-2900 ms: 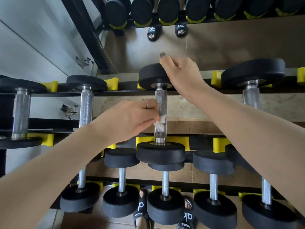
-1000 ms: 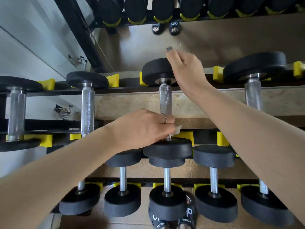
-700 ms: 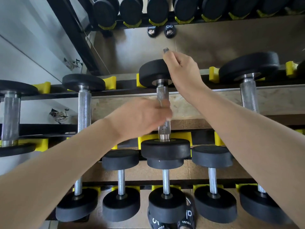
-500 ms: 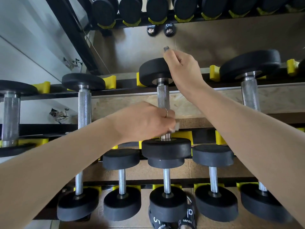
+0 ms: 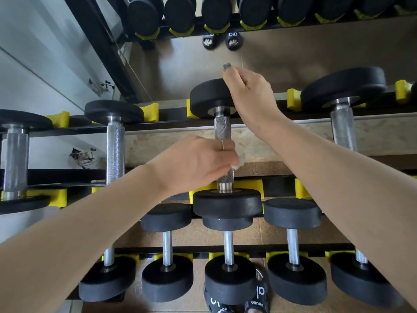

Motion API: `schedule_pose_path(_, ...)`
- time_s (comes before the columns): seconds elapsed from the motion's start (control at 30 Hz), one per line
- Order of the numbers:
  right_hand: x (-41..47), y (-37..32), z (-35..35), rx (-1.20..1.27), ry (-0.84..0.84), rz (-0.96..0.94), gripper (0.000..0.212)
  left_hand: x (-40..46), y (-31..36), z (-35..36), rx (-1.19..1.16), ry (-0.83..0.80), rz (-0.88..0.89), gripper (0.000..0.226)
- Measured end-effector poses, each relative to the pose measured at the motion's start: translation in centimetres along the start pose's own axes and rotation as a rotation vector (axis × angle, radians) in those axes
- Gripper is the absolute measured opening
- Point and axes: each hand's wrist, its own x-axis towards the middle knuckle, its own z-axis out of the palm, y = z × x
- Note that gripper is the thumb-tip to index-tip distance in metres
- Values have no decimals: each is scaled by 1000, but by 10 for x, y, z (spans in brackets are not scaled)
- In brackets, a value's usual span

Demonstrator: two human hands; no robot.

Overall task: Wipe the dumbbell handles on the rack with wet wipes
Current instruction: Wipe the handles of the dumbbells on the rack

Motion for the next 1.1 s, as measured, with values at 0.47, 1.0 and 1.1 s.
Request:
schedule_pose_path(0.47, 0, 0, -1, 6, -4, 2, 49, -13, 3, 0, 77, -115, 58, 26)
schedule_pose_path(1.0, 0, 1, 0, 1, -3, -7, 49, -17, 18, 1, -390, 73, -407, 18)
schedule_pose_path(1.1, 1, 1, 0, 3, 3, 1, 49, -15, 20, 4, -200, 54, -279, 9)
